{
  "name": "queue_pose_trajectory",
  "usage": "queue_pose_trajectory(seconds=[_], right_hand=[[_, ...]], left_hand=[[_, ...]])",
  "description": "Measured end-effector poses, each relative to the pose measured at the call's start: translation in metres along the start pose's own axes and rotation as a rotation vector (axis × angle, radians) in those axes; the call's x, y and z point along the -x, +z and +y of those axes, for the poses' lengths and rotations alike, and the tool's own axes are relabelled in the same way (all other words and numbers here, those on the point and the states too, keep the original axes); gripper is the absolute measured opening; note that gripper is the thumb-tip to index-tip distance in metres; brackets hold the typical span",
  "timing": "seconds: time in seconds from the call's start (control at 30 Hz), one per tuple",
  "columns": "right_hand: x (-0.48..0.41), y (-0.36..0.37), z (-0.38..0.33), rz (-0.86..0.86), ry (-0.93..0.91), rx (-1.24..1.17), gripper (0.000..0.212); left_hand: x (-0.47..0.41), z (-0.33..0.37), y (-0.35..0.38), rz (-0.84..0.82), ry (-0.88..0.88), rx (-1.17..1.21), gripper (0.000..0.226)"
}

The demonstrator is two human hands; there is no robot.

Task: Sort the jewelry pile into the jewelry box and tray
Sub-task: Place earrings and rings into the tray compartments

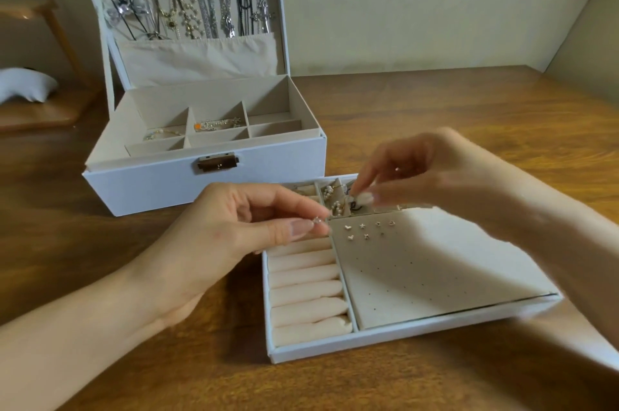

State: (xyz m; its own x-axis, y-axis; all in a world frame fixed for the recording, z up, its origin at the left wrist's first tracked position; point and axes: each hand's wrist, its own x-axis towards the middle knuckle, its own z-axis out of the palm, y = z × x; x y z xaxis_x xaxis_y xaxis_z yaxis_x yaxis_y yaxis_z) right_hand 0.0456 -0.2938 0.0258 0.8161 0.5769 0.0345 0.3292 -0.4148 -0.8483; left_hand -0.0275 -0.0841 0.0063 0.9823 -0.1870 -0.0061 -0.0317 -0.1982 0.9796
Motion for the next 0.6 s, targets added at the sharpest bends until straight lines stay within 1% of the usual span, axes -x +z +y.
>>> queue_pose_trajectory(seconds=[0.1,0.27,0.4,0.5,0.6], right_hand=[[0.010,-0.001,0.000,0.112,-0.092,-0.144,0.017],[0.024,0.024,0.002,0.169,-0.200,-0.143,0.021],[0.031,0.037,-0.001,0.292,-0.244,-0.011,0.022],[0.031,0.043,-0.006,0.411,-0.197,0.110,0.024],[0.027,0.041,-0.007,0.489,-0.155,0.183,0.016]], left_hand=[[0.001,0.005,0.000,-0.004,-0.082,0.060,0.022],[0.003,0.015,0.005,0.007,-0.135,0.080,0.025],[0.005,0.017,0.010,0.022,-0.133,0.044,0.024],[0.006,0.018,0.016,0.030,-0.118,0.017,0.022],[0.005,0.020,0.020,0.032,-0.075,0.001,0.024]])
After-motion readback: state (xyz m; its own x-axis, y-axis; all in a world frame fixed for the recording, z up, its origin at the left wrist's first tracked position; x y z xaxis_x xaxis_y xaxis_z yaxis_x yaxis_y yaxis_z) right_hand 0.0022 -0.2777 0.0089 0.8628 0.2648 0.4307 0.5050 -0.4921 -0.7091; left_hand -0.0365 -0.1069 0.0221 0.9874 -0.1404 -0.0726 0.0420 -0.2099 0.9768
